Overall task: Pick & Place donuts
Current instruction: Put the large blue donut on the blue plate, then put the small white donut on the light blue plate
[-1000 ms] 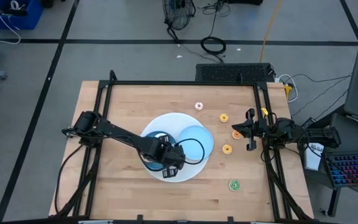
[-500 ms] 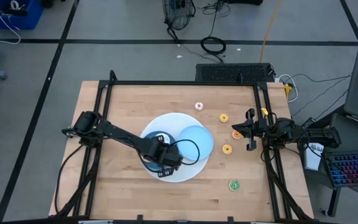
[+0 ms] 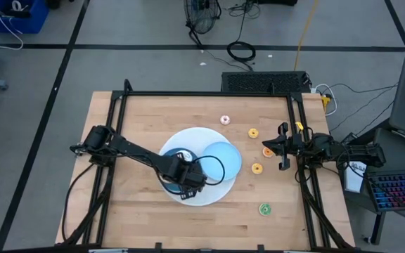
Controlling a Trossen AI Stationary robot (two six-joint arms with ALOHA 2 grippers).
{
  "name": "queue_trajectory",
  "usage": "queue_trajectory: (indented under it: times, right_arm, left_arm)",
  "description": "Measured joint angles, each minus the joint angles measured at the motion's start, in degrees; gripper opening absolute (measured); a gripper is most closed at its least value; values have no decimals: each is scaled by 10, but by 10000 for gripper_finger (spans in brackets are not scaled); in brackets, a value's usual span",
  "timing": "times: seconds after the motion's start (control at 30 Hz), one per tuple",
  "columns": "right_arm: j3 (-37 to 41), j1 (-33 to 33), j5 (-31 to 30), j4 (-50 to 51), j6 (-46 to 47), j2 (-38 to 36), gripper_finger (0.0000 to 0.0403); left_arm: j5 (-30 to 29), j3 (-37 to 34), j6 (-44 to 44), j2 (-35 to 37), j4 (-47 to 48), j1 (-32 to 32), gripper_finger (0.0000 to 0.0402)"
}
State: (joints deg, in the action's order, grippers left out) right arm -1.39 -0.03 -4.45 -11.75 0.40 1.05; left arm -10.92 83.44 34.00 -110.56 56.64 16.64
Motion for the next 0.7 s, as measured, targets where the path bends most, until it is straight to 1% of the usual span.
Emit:
queue_trajectory:
  times: [0.1, 0.23, 0.33, 0.47, 0.5, 0.57, 0.63, 0.7]
  right_arm:
    - [0, 0, 0, 0, 0, 0, 0]
    - [0, 0, 0, 0, 0, 0, 0]
    - [0, 0, 0, 0, 0, 0, 0]
    - [0, 0, 0, 0, 0, 0, 0]
    - [0, 0, 0, 0, 0, 0, 0]
    - [0, 0, 0, 0, 0, 0, 0]
    - [0, 0, 0, 0, 0, 0, 0]
    - [0, 0, 0, 0, 0, 0, 0]
  left_arm:
    - [4, 0, 6, 0, 0, 0, 247]
    - [17, 4, 0, 0, 0, 0, 276]
    - [39, 13, -11, 0, 3, -3, 291]
    - [46, 47, -43, 0, 22, -3, 303]
    - [37, 59, -50, 1, 30, -3, 305]
    - [0, 78, -60, 13, 46, -1, 309]
    - [-60, 86, -71, 41, 49, 4, 310]
    - [-136, 80, -70, 82, 46, 14, 310]
